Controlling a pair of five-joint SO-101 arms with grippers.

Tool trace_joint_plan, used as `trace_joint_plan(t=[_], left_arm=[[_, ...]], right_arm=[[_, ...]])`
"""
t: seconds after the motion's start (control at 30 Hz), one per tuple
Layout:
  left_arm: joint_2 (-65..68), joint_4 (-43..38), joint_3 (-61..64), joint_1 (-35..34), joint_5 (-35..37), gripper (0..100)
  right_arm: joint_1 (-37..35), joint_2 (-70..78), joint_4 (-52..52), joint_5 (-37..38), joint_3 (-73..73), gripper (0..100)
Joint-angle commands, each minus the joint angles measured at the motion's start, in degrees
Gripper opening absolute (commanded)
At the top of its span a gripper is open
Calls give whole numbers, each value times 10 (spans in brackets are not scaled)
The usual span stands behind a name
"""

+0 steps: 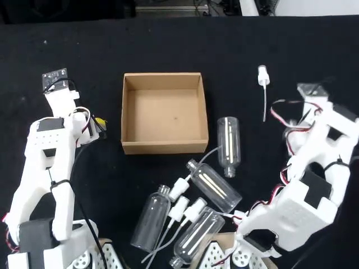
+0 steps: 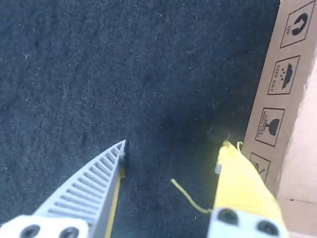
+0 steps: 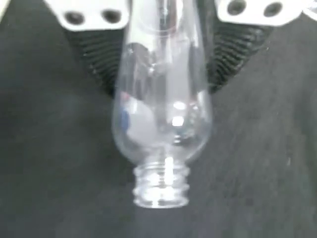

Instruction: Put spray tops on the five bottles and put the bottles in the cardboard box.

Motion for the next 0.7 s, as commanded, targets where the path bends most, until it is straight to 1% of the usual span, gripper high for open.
trace_joint_plan(t=[0.0, 0.1, 0.17, 0.3, 0.37, 0.43, 0.53, 0.67], left_arm=[[-25, -11, -3, -6, 4, 270], [-25, -11, -3, -7, 4, 270], [-25, -11, -3, -7, 4, 270], [-24, -11, -3, -7, 4, 270], [-23, -11, -3, -7, 4, 270], [-20, -23, -2, -7, 4, 270], [-23, -45, 14, -7, 4, 270], [-25, -55, 22, -7, 4, 270]], right_arm=[[13, -58, 32, -22, -77, 17], [10, -97, 22, -69, -78, 11], [12, -124, -42, -107, -41, 11], [11, -191, -242, -142, 120, 11], [11, -222, -364, -150, 204, 11], [15, -243, -491, -182, 269, 11], [11, -240, -638, -211, 332, 11], [-4, -179, -790, -218, 371, 11]])
